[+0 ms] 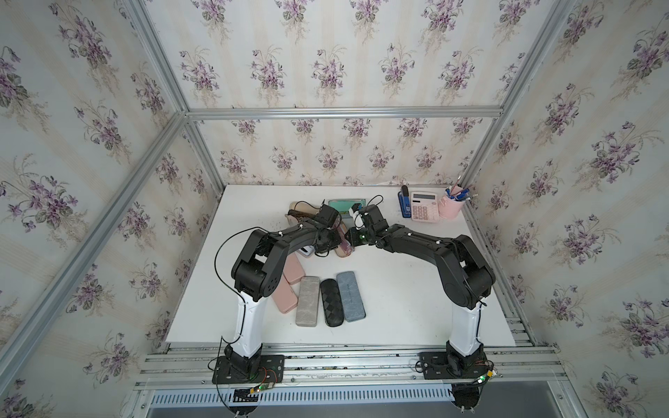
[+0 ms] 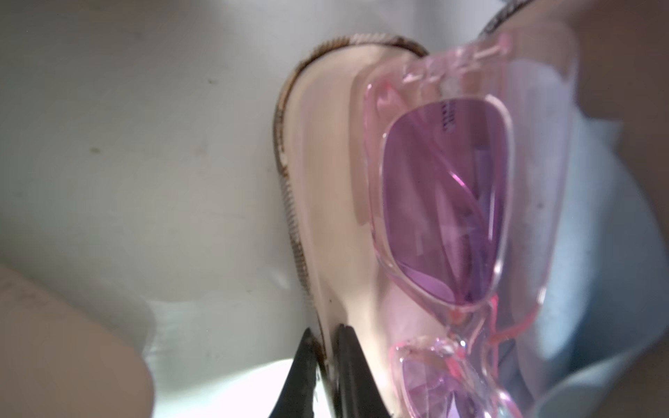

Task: Close the glasses case
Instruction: Close the glasses case at the center of the board.

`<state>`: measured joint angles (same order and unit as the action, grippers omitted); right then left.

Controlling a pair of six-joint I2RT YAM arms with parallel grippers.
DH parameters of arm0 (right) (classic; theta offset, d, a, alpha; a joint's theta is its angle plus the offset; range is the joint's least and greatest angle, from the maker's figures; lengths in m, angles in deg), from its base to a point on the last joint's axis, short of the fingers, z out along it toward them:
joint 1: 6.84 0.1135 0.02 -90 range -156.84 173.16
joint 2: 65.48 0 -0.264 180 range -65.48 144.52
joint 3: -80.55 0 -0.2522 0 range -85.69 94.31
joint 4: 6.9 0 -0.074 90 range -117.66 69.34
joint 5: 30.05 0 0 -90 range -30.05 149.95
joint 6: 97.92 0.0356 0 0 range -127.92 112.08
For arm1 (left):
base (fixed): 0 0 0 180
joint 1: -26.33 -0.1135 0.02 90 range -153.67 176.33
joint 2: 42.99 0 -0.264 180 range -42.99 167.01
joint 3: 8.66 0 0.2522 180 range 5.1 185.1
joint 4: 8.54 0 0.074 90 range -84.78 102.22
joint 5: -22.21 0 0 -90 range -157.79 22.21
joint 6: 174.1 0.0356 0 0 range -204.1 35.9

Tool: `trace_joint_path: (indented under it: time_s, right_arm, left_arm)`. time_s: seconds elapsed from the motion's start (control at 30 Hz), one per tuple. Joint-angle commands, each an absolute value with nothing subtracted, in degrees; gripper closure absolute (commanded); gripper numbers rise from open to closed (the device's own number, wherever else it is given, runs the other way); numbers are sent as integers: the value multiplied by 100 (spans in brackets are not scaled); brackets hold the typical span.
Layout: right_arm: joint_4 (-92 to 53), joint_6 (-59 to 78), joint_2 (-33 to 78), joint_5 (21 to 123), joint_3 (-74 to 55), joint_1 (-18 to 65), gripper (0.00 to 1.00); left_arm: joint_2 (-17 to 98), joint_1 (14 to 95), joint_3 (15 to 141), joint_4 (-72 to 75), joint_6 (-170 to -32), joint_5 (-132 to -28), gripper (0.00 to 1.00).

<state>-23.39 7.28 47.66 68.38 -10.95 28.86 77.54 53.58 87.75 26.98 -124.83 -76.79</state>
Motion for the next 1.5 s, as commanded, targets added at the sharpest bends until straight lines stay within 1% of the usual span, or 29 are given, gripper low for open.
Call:
trace_joint_path:
  time_s: [0.0, 0.6, 1.03, 1.17, 1.27, 1.43, 1.47]
  right_arm:
    - [-2849, 643, 4966, 7654, -991, 3173, 73]
    - [-2819, 828, 5157, 7614, -999, 3636, 72]
    - [-2829, 893, 5431, 7372, -990, 4043, 72]
    - [-2827, 934, 5508, 7314, -1036, 4105, 71]
    - [-2835, 941, 5562, 7206, -1029, 4173, 72]
    - [-2892, 936, 5564, 7012, -1010, 4225, 74]
    - [-2905, 923, 5550, 6970, -1012, 4237, 75]
  left_arm:
    - [7811, 5402, 8737, 2530, -12336, -8080, 87]
    - [7685, 5401, 8462, 2168, -12458, -8230, 86]
    - [7288, 5263, 7738, 1358, -12806, -8712, 84]
    - [7089, 5183, 7464, 1044, -13012, -9084, 80]
    - [6946, 5182, 7439, 1007, -13033, -9230, 72]
    - [6684, 5182, 7233, 988, -13099, -9252, 66]
    - [6629, 5182, 7173, 987, -13107, -9224, 63]
